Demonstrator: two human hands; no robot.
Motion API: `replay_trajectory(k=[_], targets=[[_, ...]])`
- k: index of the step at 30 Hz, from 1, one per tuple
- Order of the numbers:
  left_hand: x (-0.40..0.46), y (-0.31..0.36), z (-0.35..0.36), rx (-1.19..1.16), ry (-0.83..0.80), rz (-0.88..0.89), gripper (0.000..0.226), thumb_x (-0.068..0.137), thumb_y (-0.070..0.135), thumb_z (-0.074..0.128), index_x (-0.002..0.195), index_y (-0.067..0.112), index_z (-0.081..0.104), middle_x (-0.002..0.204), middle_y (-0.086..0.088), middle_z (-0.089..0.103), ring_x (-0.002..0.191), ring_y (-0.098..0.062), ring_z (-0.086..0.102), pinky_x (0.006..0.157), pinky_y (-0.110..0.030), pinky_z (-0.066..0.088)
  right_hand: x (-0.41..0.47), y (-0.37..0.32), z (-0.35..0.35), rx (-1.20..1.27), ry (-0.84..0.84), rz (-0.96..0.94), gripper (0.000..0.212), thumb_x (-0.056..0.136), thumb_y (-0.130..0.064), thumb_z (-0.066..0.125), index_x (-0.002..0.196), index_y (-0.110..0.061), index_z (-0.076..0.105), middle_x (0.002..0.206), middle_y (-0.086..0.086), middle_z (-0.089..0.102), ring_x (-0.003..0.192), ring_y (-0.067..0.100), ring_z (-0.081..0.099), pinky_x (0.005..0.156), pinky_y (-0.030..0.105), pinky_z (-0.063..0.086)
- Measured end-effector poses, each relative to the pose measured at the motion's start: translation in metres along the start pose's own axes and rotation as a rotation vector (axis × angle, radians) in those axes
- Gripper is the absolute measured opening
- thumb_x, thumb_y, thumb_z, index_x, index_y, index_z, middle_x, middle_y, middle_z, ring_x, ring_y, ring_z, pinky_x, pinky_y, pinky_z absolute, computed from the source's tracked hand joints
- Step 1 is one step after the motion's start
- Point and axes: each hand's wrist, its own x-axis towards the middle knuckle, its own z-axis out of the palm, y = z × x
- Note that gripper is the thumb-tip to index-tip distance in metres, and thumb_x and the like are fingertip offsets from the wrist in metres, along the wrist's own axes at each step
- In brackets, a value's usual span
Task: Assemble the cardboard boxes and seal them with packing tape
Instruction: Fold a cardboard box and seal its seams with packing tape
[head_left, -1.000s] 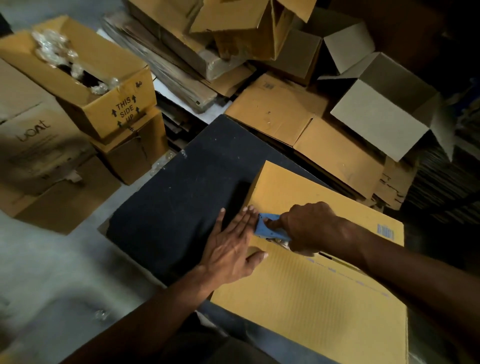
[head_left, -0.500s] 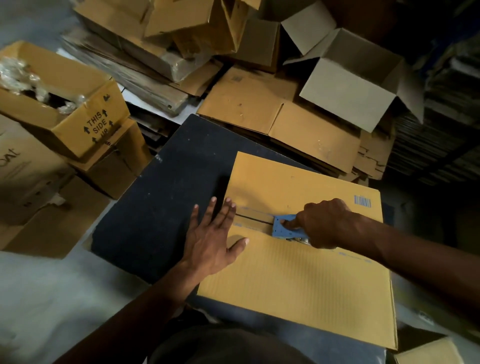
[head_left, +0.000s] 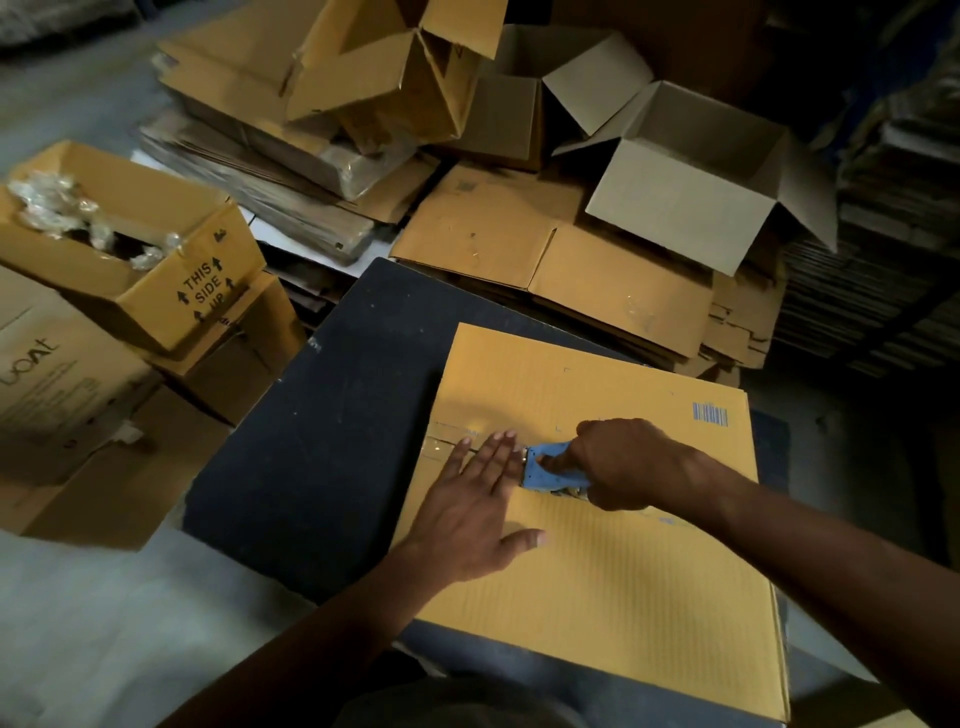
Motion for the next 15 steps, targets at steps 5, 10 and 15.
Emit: replay_trajectory(k=[5, 10, 15], targets=[[-0.016, -0.063, 0.003, 0.022, 0.125, 0.047, 0.105, 0.095, 0.085, 0.021, 0.165, 0.008, 0.011, 0.173, -0.011, 0.004, 0.160, -0.025, 0.004, 0.128, -0.054, 0.011, 0.022, -0.037, -0.031, 0.031, 0.027, 0.011, 0.061, 0.095, -0.033, 0.064, 0.152, -0.036, 0.042, 0.106, 0.005, 0.054, 0.085, 0.025, 0.059, 0.065, 0.035, 0.045], [-0.025, -0.083, -0.003, 0.063, 0.055, 0.070, 0.104, 0.095, 0.086, 0.017, 0.165, 0.011, 0.001, 0.173, -0.006, -0.007, 0.160, -0.020, -0.008, 0.129, -0.050, 0.003, 0.031, -0.043, -0.051, 0.085, -0.062, 0.052, 0.060, 0.091, -0.029, 0.068, 0.148, -0.030, 0.048, 0.103, -0.001, 0.058, 0.088, 0.023, 0.057, 0.073, 0.036, 0.046], [-0.025, -0.084, -0.001, 0.062, 0.046, 0.052, 0.103, 0.095, 0.086, 0.015, 0.165, 0.013, 0.000, 0.173, -0.005, -0.008, 0.160, -0.018, -0.007, 0.129, -0.049, 0.003, -0.006, -0.015, -0.030, 0.053, -0.096, 0.057, 0.060, 0.094, -0.031, 0.066, 0.150, -0.040, 0.045, 0.116, -0.003, 0.066, 0.093, 0.022, 0.063, 0.076, 0.035, 0.052]])
